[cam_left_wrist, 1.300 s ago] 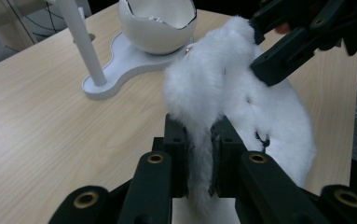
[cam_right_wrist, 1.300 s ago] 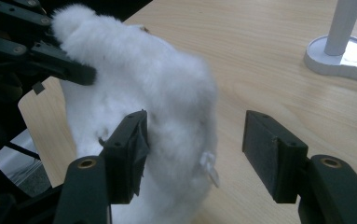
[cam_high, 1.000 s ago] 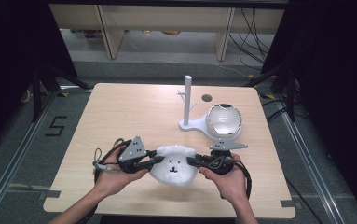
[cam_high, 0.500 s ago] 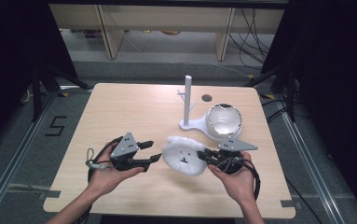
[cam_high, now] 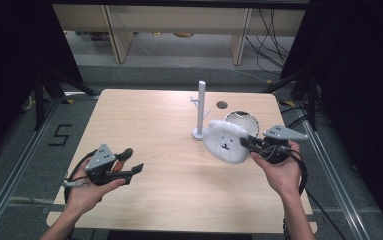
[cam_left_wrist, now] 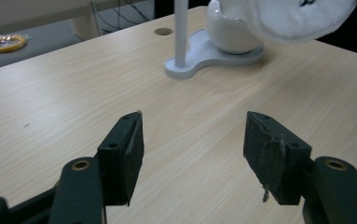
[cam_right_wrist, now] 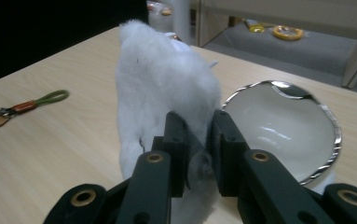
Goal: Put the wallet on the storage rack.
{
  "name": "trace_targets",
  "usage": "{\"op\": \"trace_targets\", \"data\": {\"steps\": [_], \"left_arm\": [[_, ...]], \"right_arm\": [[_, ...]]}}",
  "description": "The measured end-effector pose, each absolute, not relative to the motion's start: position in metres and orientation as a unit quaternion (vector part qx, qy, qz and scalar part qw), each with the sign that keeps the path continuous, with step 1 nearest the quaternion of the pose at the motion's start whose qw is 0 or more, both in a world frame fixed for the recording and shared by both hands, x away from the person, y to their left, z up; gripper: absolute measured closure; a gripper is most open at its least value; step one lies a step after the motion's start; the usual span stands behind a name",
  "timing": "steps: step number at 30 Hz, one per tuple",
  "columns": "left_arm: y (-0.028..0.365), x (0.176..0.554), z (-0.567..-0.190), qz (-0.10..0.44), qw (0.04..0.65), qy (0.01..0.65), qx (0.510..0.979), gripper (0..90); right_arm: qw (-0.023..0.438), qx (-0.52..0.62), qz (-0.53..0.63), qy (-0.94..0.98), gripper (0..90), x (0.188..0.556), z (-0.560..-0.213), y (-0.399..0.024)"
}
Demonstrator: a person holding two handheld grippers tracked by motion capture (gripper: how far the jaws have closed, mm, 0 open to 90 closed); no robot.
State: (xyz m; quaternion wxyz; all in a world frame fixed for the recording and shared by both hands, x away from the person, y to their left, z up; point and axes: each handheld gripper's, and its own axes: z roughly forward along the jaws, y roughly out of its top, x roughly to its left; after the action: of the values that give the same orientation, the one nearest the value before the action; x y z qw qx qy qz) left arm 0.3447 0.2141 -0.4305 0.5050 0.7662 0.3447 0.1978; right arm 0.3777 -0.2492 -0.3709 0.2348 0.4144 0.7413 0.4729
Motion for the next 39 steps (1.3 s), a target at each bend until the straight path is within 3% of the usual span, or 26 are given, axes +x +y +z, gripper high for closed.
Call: {"op": "trace_targets", "data": {"steps": [11, 17, 27, 39], "left_arm": [[0.236, 0.342, -0.439, 0.203, 0.491, 0.371, 0.762, 37.3], [0.240, 0.342, -0.442, 0.200, 0.486, 0.382, 0.760, 37.0], [0.241, 0.343, -0.446, 0.197, 0.480, 0.388, 0.761, 36.7], [0.240, 0.345, -0.447, 0.196, 0.479, 0.389, 0.762, 36.2]], "right_arm": [[0.275, 0.438, 0.442, 0.733, 78.8, 0.411, -0.356, -0.282], [0.274, 0.460, 0.424, 0.730, 78.8, 0.425, -0.356, -0.296], [0.256, 0.470, 0.398, 0.745, 78.7, 0.451, -0.376, -0.294], [0.284, 0.463, 0.361, 0.758, 77.9, 0.468, -0.393, -0.292]]}}
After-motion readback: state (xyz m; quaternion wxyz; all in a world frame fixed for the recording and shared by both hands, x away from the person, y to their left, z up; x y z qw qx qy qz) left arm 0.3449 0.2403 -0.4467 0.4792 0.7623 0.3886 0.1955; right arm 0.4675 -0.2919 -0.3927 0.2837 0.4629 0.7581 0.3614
